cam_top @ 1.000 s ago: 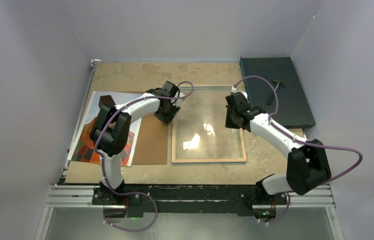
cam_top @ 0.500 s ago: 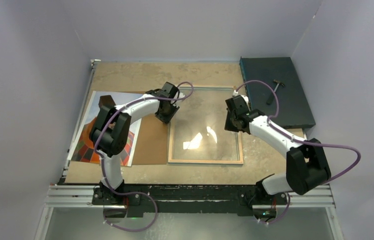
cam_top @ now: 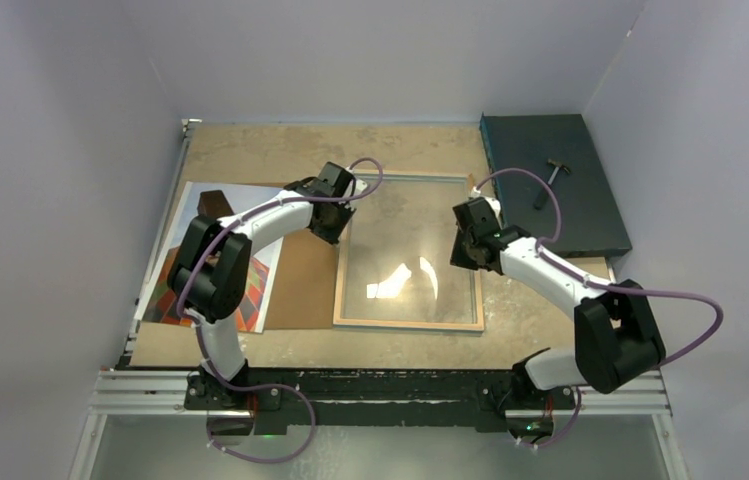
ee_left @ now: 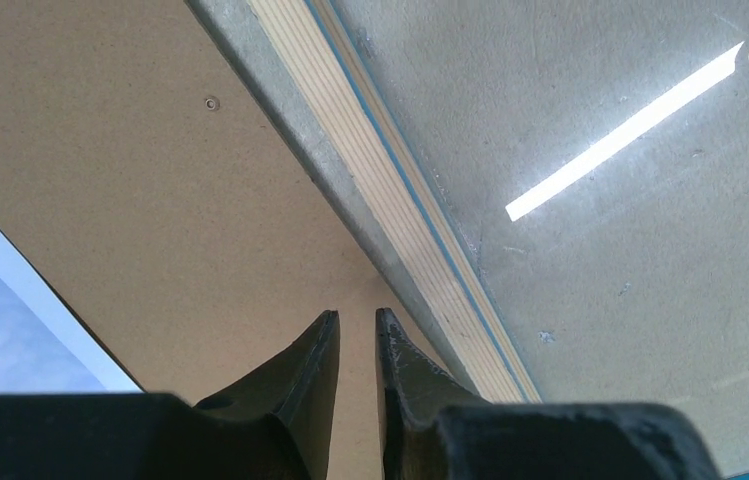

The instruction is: Put the photo into the frame

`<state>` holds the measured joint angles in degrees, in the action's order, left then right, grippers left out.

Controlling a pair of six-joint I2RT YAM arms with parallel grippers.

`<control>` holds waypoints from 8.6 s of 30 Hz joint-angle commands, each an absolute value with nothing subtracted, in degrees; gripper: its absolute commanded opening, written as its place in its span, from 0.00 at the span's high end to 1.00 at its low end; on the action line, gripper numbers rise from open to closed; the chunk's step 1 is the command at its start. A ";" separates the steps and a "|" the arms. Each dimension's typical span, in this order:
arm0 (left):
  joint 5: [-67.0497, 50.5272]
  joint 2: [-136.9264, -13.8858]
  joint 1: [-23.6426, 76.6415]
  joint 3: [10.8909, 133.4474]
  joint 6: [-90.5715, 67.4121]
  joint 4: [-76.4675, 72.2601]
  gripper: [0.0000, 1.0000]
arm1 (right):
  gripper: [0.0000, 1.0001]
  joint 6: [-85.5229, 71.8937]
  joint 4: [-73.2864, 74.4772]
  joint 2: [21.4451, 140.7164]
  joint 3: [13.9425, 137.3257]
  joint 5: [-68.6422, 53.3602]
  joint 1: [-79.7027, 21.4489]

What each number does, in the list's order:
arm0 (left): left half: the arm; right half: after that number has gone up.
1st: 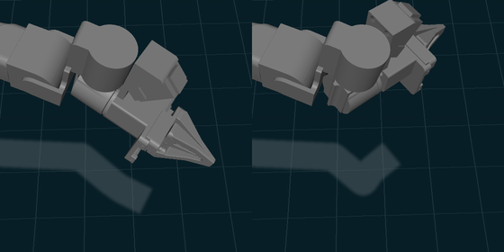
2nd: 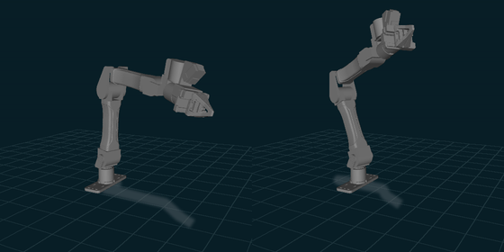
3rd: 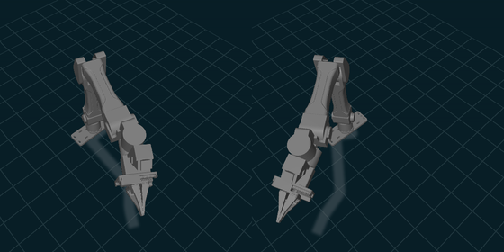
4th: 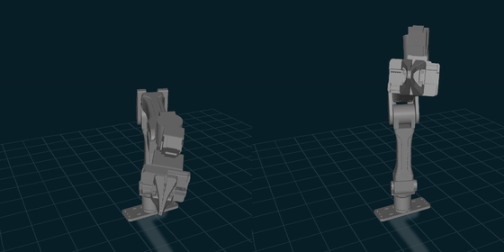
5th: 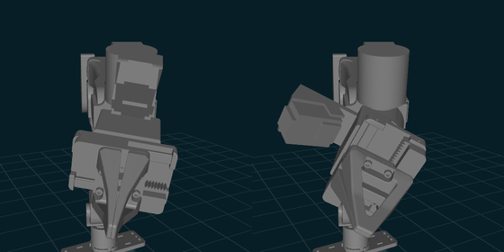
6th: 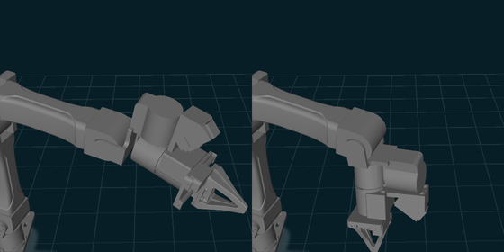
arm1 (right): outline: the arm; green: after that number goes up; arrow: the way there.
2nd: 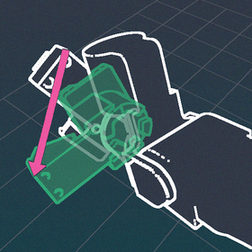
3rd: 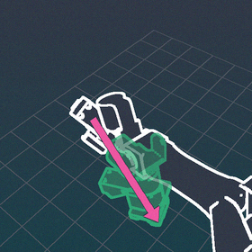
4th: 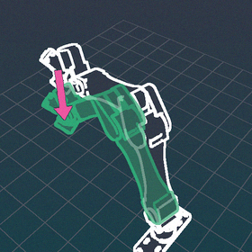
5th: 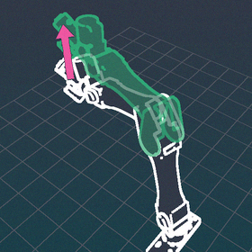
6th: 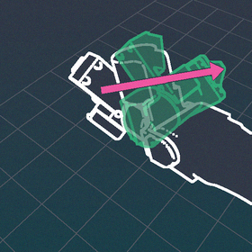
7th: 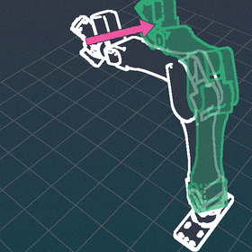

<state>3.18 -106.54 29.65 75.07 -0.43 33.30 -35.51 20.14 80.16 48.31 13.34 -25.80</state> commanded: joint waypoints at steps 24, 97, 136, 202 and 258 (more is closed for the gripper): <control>4.49 -105.07 28.74 75.72 -0.26 31.67 0.87 | 1.00 -35.36 22.76 75.23 48.02 5.21 -25.89; 2.39 -106.10 26.76 71.28 1.85 29.71 1.00 | 1.00 -44.50 6.26 61.40 39.71 -28.19 -17.49; 0.26 -101.50 24.78 74.30 1.49 32.90 1.00 | 1.00 -47.45 8.45 57.88 49.85 -26.69 -14.88; 1.41 -106.57 22.74 70.35 0.93 30.46 1.00 | 0.74 -48.55 -13.73 57.83 20.15 -25.90 -14.90; 6.96 -107.61 23.71 70.89 5.59 29.10 1.00 | 0.23 -40.31 -36.13 83.81 24.11 -23.79 -15.50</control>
